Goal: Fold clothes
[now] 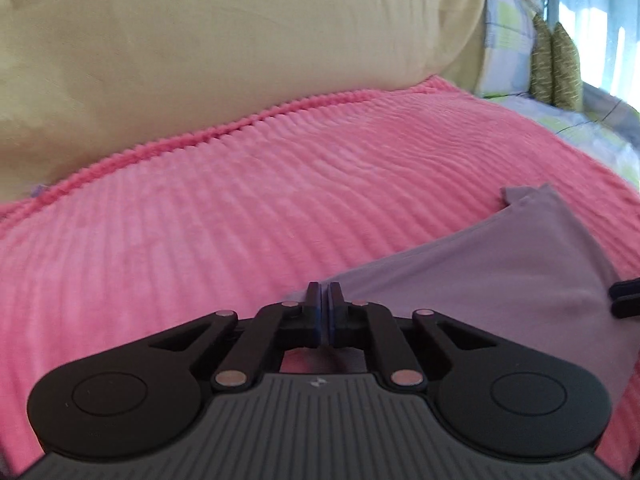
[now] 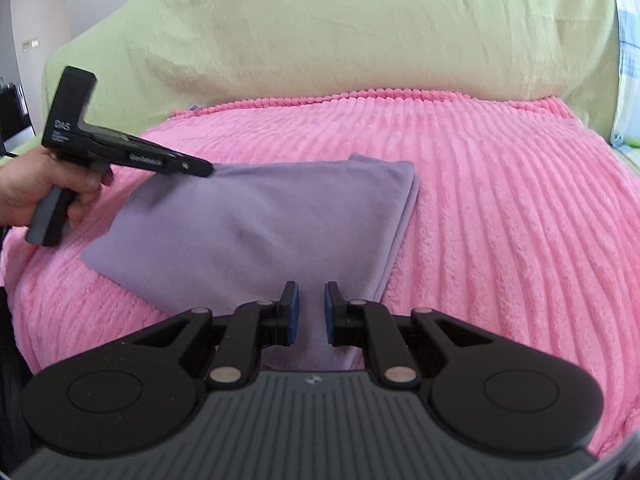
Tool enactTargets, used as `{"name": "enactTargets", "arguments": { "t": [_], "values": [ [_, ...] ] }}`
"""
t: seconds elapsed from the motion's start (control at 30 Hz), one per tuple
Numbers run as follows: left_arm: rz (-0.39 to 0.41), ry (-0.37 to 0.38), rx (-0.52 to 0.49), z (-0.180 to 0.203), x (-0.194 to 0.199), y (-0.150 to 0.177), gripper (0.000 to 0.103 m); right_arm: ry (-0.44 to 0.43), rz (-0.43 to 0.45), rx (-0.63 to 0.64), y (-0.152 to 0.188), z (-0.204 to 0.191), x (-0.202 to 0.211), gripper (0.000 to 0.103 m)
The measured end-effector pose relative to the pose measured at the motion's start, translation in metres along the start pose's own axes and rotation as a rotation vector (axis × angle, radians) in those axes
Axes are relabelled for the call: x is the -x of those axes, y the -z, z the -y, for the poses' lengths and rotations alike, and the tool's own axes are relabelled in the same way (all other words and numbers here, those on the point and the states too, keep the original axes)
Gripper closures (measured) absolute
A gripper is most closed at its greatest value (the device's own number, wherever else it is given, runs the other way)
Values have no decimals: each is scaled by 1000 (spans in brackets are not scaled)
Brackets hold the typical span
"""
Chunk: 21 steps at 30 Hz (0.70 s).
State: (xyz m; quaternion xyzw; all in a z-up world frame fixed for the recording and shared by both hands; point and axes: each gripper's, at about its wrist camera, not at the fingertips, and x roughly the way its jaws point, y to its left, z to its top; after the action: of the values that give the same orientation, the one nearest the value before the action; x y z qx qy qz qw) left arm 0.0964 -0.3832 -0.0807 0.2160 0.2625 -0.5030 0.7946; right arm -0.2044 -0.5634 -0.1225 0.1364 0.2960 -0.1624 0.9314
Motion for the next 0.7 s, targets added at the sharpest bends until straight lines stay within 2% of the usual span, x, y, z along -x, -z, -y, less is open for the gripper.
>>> {"name": "enactTargets", "arguments": {
  "t": [0.07, 0.13, 0.33, 0.43, 0.53, 0.57, 0.7],
  "values": [
    [16, 4, 49, -7, 15, 4, 95, 16, -8, -1, -2, -2, 2, 93],
    [43, 43, 81, -8, 34, 9, 95, 22, -1, 4, -4, -5, 6, 91],
    [62, 151, 92, 25, 50, 17, 94, 5, -4, 26, -4, -18, 7, 90],
    [46, 98, 72, 33, 41, 20, 92, 6, -15, 33, -4, -23, 3, 89],
    [22, 36, 70, 25, 36, 24, 91, 13, -22, 38, -4, -23, 5, 89],
    [19, 26, 82, 21, 36, 25, 85, 16, -26, 40, -4, -22, 6, 89],
    [34, 0, 124, 7, 47, 29, 86, 19, -28, 38, -1, -20, 9, 88]
  ]
}}
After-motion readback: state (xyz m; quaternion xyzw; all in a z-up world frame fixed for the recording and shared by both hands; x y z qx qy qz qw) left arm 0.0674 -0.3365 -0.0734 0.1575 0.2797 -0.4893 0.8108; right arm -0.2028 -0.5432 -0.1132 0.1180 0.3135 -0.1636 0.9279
